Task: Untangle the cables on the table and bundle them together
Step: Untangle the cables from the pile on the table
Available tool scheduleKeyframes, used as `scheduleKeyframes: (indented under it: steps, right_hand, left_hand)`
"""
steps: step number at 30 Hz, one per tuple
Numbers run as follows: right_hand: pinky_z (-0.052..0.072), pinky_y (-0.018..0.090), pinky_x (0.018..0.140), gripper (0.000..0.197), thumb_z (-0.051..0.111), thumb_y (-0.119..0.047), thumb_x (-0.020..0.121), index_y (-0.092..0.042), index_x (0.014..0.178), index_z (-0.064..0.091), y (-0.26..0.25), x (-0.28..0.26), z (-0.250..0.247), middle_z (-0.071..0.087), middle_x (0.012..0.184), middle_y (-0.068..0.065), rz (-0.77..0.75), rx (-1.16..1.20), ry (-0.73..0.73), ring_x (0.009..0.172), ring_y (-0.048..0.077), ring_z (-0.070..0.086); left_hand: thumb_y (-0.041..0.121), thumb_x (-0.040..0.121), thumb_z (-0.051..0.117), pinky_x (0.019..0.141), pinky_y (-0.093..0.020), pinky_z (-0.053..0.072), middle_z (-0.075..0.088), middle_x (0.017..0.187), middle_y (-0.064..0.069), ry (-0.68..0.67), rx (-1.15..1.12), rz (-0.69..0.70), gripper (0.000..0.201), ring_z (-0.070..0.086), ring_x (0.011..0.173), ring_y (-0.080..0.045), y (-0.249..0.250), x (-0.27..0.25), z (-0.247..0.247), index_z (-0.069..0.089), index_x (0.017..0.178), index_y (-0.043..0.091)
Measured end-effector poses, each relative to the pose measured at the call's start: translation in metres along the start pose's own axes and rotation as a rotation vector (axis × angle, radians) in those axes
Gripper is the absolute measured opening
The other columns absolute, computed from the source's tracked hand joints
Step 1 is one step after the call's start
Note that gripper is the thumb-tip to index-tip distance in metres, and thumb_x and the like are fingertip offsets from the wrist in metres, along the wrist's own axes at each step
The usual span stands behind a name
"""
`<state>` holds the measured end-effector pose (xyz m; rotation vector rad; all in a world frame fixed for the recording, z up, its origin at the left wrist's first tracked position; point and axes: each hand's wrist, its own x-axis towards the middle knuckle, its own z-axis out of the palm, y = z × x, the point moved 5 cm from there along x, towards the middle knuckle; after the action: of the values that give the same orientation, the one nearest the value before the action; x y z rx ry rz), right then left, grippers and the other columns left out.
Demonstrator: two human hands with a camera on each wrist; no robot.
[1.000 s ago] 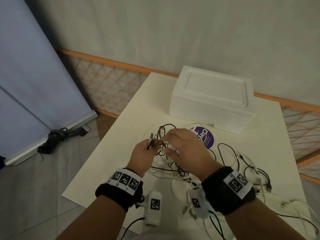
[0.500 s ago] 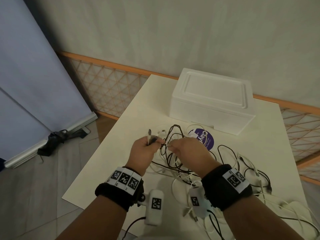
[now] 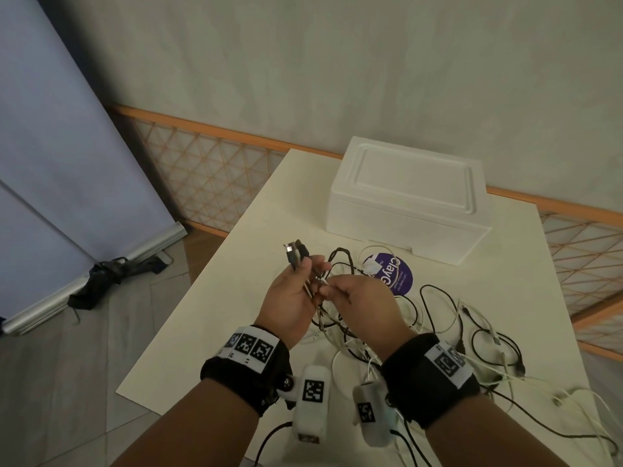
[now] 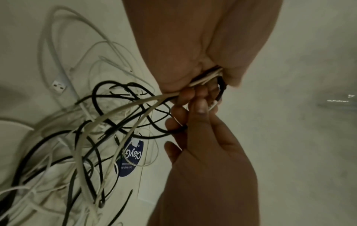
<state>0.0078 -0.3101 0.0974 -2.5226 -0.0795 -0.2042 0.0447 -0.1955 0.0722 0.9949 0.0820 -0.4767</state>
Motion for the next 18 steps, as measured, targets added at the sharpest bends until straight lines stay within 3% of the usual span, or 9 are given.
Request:
scheduleKeyframes:
  steps: [2,5,8,10,12,14,16,18]
  right_hand:
    - [0.047,0.033,0.063,0.023,0.051,-0.035,0.095,-0.019,0.088,0.067,-0.004,0.0,0.0,0.058,0.068,-0.004,-0.022,-0.082,-0.072,0.064,0.014,0.052]
    - [0.046,0.032,0.069,0.021,0.053,-0.037,0.093,-0.021,0.097,0.067,-0.01,0.0,-0.003,0.068,0.082,0.001,-0.077,-0.119,-0.126,0.076,0.018,0.06]
    - [0.049,0.031,0.074,0.018,0.059,-0.035,0.09,-0.021,0.1,0.067,-0.004,0.002,-0.01,0.07,0.084,-0.002,-0.119,-0.094,-0.093,0.077,0.018,0.065]
    - [0.047,0.033,0.081,0.022,0.054,-0.04,0.093,-0.021,0.097,0.064,0.011,0.003,-0.01,0.07,0.082,-0.003,-0.102,-0.206,-0.151,0.078,0.019,0.065]
    - [0.047,0.033,0.079,0.029,0.048,-0.046,0.095,-0.021,0.096,0.063,0.033,-0.001,-0.014,0.069,0.082,-0.001,-0.02,-0.301,-0.202,0.079,0.022,0.065]
    - [0.046,0.033,0.075,0.035,0.043,-0.048,0.096,-0.019,0.093,0.063,0.056,-0.007,-0.022,0.069,0.083,0.0,0.052,-0.36,-0.217,0.079,0.022,0.065]
    - [0.042,0.031,0.07,0.037,0.04,-0.048,0.097,-0.019,0.09,0.061,0.068,-0.012,-0.029,0.068,0.083,0.0,0.075,-0.425,-0.244,0.08,0.022,0.064]
    - [0.036,0.027,0.065,0.037,0.043,-0.048,0.096,-0.017,0.087,0.062,0.068,-0.012,-0.033,0.067,0.078,-0.001,0.03,-0.383,-0.248,0.075,0.019,0.062]
  left_hand:
    - [0.025,0.092,0.051,0.07,-0.029,0.044,0.066,0.086,-0.007,0.02,0.039,-0.004,0.017,0.054,0.067,-0.015,0.0,0.0,0.001,0.06,0.086,0.011]
    - [0.022,0.101,0.04,0.076,-0.035,0.049,0.069,0.082,-0.011,0.055,0.022,-0.001,0.027,0.065,0.071,-0.02,0.0,0.001,0.0,0.051,0.079,0.01]
    - [0.025,0.103,0.035,0.077,-0.037,0.051,0.063,0.06,-0.005,0.055,-0.127,0.018,0.033,0.068,0.075,-0.024,0.005,0.003,-0.005,0.046,0.075,0.012]
    - [0.028,0.103,0.035,0.075,-0.037,0.051,0.045,0.047,0.002,0.118,-0.235,0.042,0.035,0.06,0.055,-0.019,0.015,0.007,-0.015,0.043,0.072,0.015]
    - [0.03,0.103,0.037,0.06,-0.03,0.053,0.032,0.046,0.005,0.254,-0.346,0.06,0.037,0.038,0.04,-0.012,0.032,0.013,-0.036,0.04,0.068,0.018]
    - [0.032,0.101,0.041,0.04,-0.016,0.035,0.025,0.048,0.007,0.406,-0.338,0.132,0.038,0.024,0.036,-0.009,0.056,0.016,-0.065,0.036,0.066,0.021]
    - [0.034,0.099,0.047,0.036,-0.015,0.02,0.023,0.047,0.008,0.519,-0.229,0.199,0.038,0.019,0.035,-0.007,0.075,0.016,-0.089,0.034,0.065,0.023]
    - [0.027,0.096,0.054,0.036,-0.016,0.018,0.025,0.045,0.008,0.565,-0.1,0.221,0.037,0.018,0.035,-0.008,0.08,0.013,-0.099,0.034,0.065,0.023]
